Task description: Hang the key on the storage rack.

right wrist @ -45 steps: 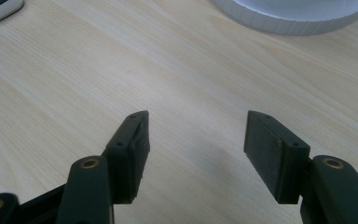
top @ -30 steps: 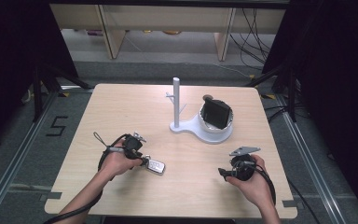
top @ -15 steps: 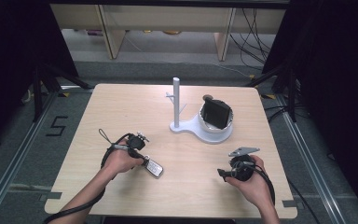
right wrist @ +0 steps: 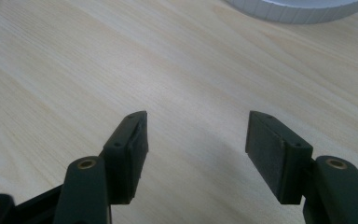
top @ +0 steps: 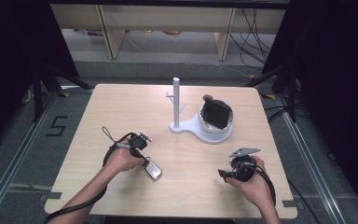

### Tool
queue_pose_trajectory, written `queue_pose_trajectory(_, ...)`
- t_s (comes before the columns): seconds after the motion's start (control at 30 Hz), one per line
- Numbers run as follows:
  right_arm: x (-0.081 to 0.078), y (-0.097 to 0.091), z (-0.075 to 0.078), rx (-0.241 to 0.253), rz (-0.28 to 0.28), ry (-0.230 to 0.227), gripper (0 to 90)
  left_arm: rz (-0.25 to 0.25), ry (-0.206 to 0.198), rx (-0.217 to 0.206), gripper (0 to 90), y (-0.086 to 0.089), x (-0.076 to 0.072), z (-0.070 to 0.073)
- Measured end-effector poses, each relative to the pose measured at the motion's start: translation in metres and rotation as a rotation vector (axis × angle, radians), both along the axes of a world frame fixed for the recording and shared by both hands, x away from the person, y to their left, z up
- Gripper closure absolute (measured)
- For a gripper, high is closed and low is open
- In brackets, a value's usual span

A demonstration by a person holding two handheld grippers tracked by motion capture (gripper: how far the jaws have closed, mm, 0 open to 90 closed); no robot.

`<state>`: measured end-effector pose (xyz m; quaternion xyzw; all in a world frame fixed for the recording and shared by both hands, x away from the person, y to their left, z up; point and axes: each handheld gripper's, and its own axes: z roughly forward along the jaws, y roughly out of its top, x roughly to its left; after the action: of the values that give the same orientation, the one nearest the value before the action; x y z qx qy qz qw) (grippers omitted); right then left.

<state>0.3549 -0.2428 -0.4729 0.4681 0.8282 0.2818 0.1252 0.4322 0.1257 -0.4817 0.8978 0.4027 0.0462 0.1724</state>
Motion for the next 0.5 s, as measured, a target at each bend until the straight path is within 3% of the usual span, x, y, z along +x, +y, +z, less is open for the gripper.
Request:
queue_pose_trajectory(0.2, -0.0001, -0.0001, -0.0003, -0.002, 0.004, 0.0, 40.0, -0.002, 0.027, 0.003, 66.4, 0.0005, 0.0038, 0.0043)
queue_pose_trajectory(0.43, -0.0006, 0.0009, 0.0007, 0.002, 0.001, 0.014, 40.0, -0.007, 0.055, 0.046, 66.1, -0.0043, 0.0068, 0.0034)
queue_pose_trajectory(0.47, -0.0007, 0.0009, 0.0008, 0.003, 0.001, 0.014, 40.0, -0.033, 0.059, 0.063, 66.1, -0.0038, 0.0088, 0.0034)
queue_pose_trajectory(0.5, -0.0008, 0.0009, 0.0007, 0.002, 0.002, 0.014, 40.0, -0.011, 0.072, 0.054, 66.2, -0.0055, 0.0078, 0.0021)
